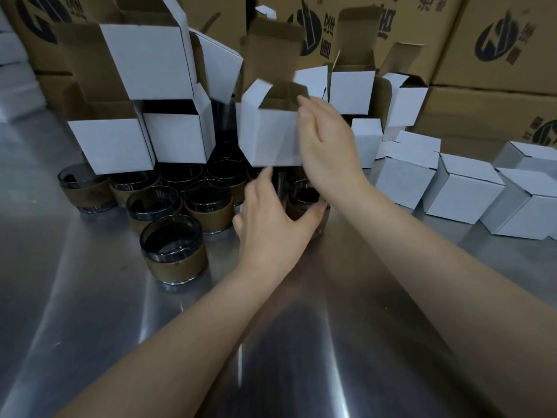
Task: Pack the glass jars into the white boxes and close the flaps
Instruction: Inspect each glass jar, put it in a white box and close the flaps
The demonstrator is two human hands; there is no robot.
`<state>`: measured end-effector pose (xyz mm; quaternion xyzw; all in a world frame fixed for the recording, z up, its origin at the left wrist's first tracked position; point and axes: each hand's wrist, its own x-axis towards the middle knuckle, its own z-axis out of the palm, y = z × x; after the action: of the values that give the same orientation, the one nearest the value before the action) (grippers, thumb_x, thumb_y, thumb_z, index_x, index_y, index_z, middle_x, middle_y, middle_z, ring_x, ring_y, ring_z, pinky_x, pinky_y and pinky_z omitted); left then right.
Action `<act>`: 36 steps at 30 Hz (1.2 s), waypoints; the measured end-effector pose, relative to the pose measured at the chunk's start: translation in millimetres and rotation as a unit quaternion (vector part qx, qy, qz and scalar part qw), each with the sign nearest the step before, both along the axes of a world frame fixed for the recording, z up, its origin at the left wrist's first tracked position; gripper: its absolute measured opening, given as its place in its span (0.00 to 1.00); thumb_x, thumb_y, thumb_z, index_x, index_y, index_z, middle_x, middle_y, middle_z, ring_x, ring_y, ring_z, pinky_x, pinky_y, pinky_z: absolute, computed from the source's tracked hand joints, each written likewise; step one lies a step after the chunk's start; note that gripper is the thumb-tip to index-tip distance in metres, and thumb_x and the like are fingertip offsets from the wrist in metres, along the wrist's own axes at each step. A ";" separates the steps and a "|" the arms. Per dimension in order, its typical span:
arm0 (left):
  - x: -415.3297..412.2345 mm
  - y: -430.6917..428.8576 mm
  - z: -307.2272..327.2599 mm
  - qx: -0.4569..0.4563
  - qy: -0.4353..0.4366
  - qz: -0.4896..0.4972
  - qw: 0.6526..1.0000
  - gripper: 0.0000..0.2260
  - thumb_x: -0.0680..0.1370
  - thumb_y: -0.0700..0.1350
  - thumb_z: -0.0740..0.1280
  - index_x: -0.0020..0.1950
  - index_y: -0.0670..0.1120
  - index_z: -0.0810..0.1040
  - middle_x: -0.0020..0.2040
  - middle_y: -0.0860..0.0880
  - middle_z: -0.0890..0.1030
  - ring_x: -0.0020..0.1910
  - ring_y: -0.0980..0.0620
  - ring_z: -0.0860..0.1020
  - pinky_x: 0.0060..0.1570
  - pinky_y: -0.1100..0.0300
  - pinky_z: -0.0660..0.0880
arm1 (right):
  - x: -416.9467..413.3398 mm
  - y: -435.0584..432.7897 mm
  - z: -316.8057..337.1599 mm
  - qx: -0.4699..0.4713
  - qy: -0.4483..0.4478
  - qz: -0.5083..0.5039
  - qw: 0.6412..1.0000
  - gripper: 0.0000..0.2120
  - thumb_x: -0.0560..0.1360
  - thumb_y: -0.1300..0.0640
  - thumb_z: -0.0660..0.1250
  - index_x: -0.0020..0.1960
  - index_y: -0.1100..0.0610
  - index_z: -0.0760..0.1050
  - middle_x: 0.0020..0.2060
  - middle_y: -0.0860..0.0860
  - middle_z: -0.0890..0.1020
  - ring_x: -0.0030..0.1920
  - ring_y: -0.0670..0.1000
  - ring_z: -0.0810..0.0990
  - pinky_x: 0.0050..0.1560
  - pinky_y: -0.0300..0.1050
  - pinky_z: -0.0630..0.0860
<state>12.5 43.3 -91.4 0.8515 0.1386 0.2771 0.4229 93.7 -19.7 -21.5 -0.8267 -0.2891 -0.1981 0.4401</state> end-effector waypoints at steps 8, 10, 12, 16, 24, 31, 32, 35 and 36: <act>-8.8 -0.9 11.2 -0.185 -0.182 -0.008 0.966 0.39 0.71 0.54 0.73 0.74 0.48 0.56 0.71 0.53 0.60 0.69 0.56 0.66 0.63 0.68 0.70 | -15.5 -38.8 -19.3 0.078 0.049 0.049 0.995 0.19 0.84 0.57 0.51 0.73 0.59 0.69 0.71 0.50 0.71 0.71 0.49 0.68 0.70 0.55 0.69; -8.9 0.3 13.0 -0.178 -0.182 -0.007 0.967 0.45 0.69 0.58 0.72 0.78 0.51 0.51 0.73 0.55 0.59 0.72 0.58 0.62 0.66 0.68 0.66 | -19.3 -44.9 -27.4 0.081 0.033 0.071 0.994 0.19 0.84 0.58 0.52 0.72 0.59 0.69 0.69 0.45 0.70 0.72 0.48 0.67 0.69 0.56 0.70; -9.7 1.1 13.7 -0.167 -0.178 -0.010 0.970 0.46 0.68 0.59 0.73 0.78 0.54 0.49 0.75 0.56 0.59 0.74 0.57 0.61 0.70 0.56 0.66 | -20.8 -49.3 -31.9 0.085 0.024 0.092 0.992 0.19 0.83 0.56 0.52 0.71 0.58 0.70 0.66 0.42 0.69 0.73 0.47 0.66 0.68 0.57 0.70; -11.2 2.4 13.6 -0.148 -0.172 0.000 0.974 0.44 0.71 0.52 0.73 0.79 0.53 0.49 0.74 0.51 0.62 0.72 0.50 0.64 0.68 0.47 0.70 | -20.4 -54.1 -33.5 0.096 0.025 0.144 0.985 0.19 0.82 0.57 0.53 0.69 0.54 0.72 0.67 0.44 0.71 0.71 0.44 0.68 0.64 0.53 0.75; -8.9 4.1 17.2 -0.139 -0.158 0.070 0.975 0.40 0.71 0.53 0.75 0.76 0.48 0.57 0.68 0.49 0.62 0.68 0.52 0.65 0.69 0.51 0.69 | -8.8 -61.2 -38.7 0.041 0.181 0.176 0.967 0.38 0.68 0.60 0.66 0.74 0.49 0.57 0.68 0.49 0.68 0.69 0.45 0.68 0.64 0.32 0.67; -9.5 3.3 16.0 -0.173 -0.181 0.040 0.967 0.37 0.72 0.50 0.75 0.75 0.48 0.59 0.68 0.52 0.65 0.67 0.56 0.68 0.67 0.53 0.72 | -3.0 -57.4 -55.3 -0.061 0.178 0.105 0.977 0.39 0.68 0.51 0.77 0.74 0.49 0.62 0.62 0.43 0.75 0.61 0.42 0.74 0.61 0.37 0.71; -9.6 3.3 15.5 -0.180 -0.181 0.030 0.966 0.37 0.72 0.50 0.75 0.76 0.48 0.59 0.69 0.51 0.65 0.68 0.55 0.68 0.66 0.53 0.73 | -2.0 -58.2 -54.6 -0.052 0.175 0.085 0.980 0.38 0.67 0.51 0.77 0.73 0.49 0.65 0.60 0.41 0.76 0.59 0.41 0.74 0.59 0.36 0.70; -9.2 3.6 14.4 -0.191 -0.178 0.009 0.965 0.41 0.71 0.52 0.75 0.77 0.49 0.56 0.71 0.49 0.65 0.69 0.53 0.69 0.67 0.50 0.72 | 2.2 -62.6 -49.7 0.079 0.192 0.039 0.977 0.30 0.68 0.52 0.77 0.66 0.48 0.70 0.52 0.38 0.77 0.50 0.37 0.77 0.50 0.30 0.72; -9.1 3.7 14.2 -0.193 -0.176 0.004 0.965 0.42 0.70 0.53 0.74 0.78 0.50 0.55 0.72 0.49 0.65 0.69 0.51 0.69 0.66 0.49 0.72 | 3.6 -64.3 -46.6 0.145 0.201 0.029 0.968 0.27 0.69 0.54 0.77 0.65 0.49 0.72 0.50 0.39 0.77 0.49 0.36 0.78 0.47 0.29 0.74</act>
<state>3.4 47.0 -77.2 0.6912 0.1164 0.3922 0.5958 97.3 -84.0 -68.1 -0.7683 -0.1872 -0.0546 0.6096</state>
